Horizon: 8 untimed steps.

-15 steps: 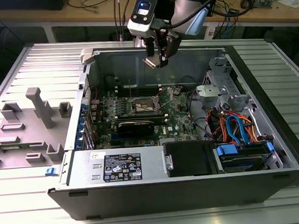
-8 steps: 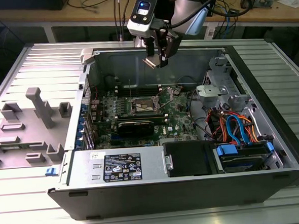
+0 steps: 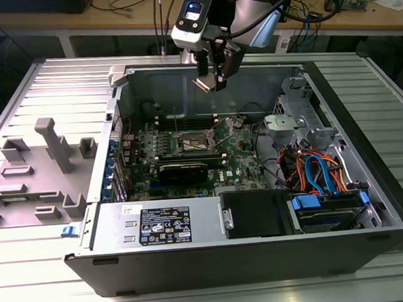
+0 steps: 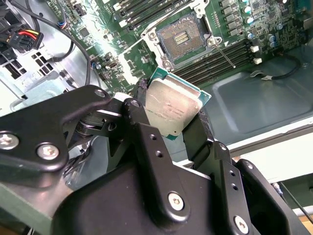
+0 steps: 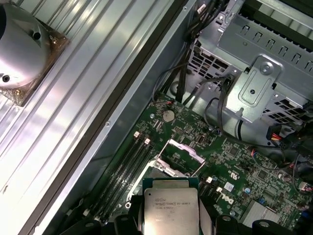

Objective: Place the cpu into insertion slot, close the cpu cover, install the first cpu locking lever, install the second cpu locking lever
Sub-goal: 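Place the cpu into insertion slot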

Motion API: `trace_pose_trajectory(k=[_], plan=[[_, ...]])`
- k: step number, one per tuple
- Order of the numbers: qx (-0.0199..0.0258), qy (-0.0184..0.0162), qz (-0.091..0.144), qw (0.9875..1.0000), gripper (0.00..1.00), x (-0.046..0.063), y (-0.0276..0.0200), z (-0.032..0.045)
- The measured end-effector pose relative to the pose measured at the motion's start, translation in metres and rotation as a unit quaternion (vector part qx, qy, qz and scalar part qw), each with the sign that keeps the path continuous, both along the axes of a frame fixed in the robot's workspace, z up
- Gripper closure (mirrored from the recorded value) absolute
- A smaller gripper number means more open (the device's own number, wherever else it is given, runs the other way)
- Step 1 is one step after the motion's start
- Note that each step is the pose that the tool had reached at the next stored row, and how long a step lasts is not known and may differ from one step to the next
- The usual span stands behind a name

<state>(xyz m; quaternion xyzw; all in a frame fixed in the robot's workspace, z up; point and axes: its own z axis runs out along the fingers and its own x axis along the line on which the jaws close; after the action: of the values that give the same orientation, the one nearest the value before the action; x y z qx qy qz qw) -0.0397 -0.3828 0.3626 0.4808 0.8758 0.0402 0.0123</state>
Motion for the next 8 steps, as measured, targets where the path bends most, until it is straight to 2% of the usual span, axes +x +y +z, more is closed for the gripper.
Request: trace_pose_trajectory(k=[6,8], plan=[[0.0,0.0,-0.019,0.9998,0.46,0.0,0.0,-0.0001],[0.0,0.0,-0.035,0.9994,0.46,0.0,0.0,-0.0002]])
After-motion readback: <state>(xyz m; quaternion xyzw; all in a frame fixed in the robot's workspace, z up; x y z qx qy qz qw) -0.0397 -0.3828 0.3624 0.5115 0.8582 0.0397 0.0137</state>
